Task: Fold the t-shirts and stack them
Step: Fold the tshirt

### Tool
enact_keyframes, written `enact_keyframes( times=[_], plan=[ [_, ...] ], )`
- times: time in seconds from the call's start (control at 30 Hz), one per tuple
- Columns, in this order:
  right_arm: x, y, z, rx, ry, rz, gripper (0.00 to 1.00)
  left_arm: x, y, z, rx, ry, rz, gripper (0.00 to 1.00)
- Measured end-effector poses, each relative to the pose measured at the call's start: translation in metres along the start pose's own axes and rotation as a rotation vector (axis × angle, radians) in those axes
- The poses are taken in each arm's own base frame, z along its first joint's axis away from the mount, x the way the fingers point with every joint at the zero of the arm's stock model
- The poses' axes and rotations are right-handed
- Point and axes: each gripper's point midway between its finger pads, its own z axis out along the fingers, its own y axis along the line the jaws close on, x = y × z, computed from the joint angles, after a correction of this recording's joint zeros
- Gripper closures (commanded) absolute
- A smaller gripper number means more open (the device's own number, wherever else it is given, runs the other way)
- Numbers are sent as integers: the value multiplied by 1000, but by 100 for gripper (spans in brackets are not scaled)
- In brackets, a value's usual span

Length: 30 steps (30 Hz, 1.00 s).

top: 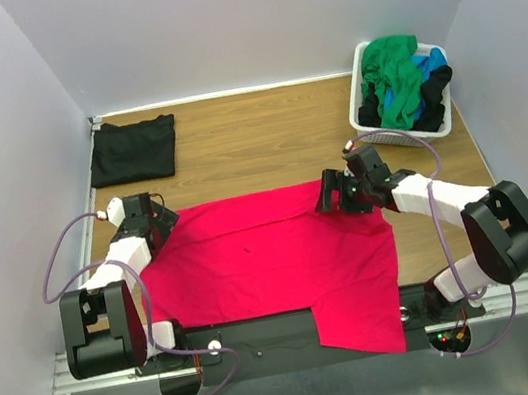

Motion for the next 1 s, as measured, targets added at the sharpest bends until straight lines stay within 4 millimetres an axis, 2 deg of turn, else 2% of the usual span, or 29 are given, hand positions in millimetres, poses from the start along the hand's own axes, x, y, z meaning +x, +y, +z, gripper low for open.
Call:
enact_keyframes(
  times=[0.2,0.3,0.43,0.53,0.6,0.7,0.8,0.87,1.0],
  plan=[
    [19,14,-4,-57,43,-24,0,2,5,-5,5,-6,3,1],
    [33,25,-14,-99,49,-39,0,2,7,-7,5,-9,1,1],
    [63,55,-41,-217,65,-73,0,3,9,-8,1,-7,1,1],
    [89,66,-54,-271,98,-77,0,3,9,-8,-1,-7,1,1],
    [98,67,-60,-279,106,-69,0,3,9,-8,-1,-8,1,1],
    [83,64,-68,-250,13,-67,0,3,10,-8,-3,-6,7,1],
    [43,68,-77,-192,-141,-83,0,4,11,-8,-3,-6,16,1],
    [10,76,-80,-141,-238,-95,0,3,11,-8,-2,-9,20,1],
    [-36,81,-57,3,-321,-122,1,-1,9,-12,10,-23,21,1]
  ],
)
